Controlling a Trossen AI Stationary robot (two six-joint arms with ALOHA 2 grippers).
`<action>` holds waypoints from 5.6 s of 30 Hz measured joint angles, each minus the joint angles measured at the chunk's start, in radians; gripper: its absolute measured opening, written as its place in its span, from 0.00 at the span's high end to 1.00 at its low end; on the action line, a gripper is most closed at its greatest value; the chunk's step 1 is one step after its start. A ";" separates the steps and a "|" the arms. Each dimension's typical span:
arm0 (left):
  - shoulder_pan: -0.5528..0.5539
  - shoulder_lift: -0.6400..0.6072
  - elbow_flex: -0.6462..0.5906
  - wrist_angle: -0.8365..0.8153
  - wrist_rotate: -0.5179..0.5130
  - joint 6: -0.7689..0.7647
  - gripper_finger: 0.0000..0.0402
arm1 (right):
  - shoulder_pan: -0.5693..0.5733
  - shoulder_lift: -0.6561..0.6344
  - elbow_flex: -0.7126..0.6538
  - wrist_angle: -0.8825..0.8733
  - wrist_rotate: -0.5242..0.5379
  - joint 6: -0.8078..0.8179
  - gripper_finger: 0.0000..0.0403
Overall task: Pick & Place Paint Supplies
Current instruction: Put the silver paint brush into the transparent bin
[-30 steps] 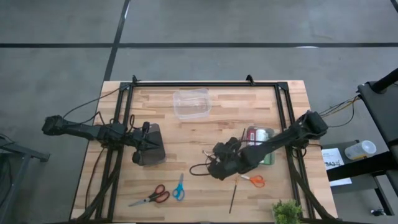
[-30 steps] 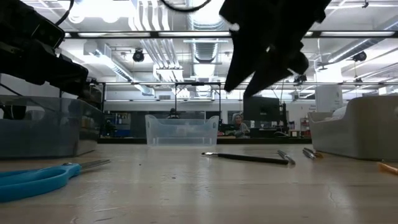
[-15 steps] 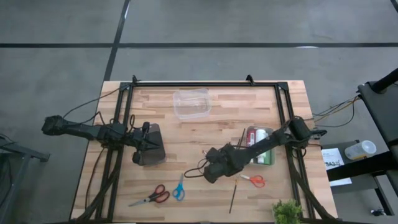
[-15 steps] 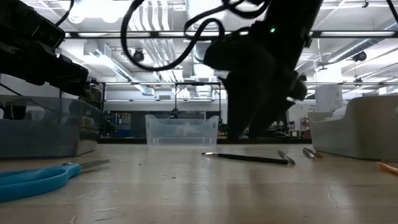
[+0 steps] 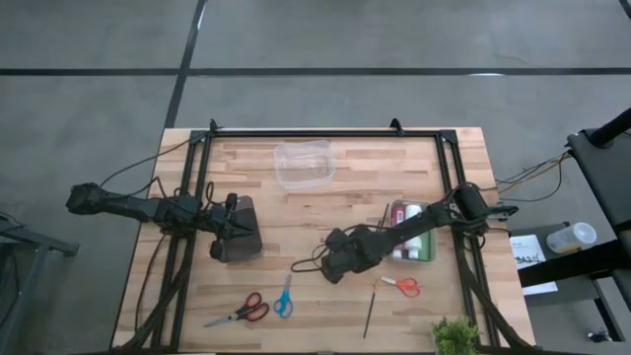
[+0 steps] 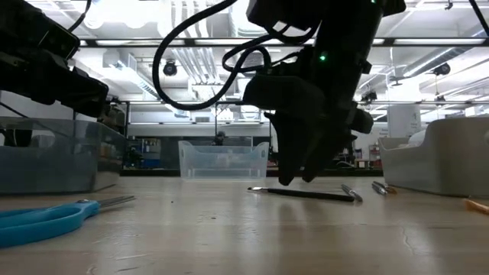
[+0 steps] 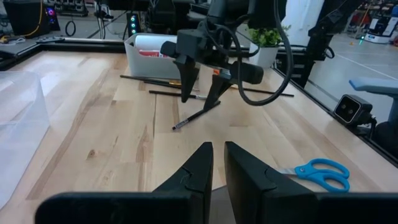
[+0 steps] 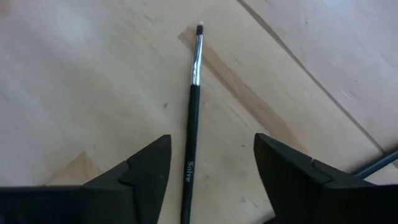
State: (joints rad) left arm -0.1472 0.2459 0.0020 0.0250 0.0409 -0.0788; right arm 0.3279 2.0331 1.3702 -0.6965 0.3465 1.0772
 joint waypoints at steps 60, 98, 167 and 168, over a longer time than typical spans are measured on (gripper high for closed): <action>0.000 0.000 0.000 0.000 0.000 0.000 0.87 | 0.000 -0.002 -0.078 0.057 -0.028 -0.090 0.62; 0.000 0.000 0.000 0.000 0.000 0.000 0.87 | -0.003 -0.060 -0.060 0.041 -0.042 -0.183 0.96; 0.000 0.014 0.000 0.002 0.000 0.000 0.87 | -0.718 0.002 0.083 0.468 -0.332 -1.663 0.96; 0.000 0.015 0.000 0.002 0.000 0.000 0.87 | -0.718 0.004 0.083 0.464 -0.339 -1.657 0.96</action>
State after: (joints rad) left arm -0.1472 0.2611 0.0021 0.0266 0.0406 -0.0788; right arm -0.3901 2.0369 1.4531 -0.2326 0.0074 -0.5796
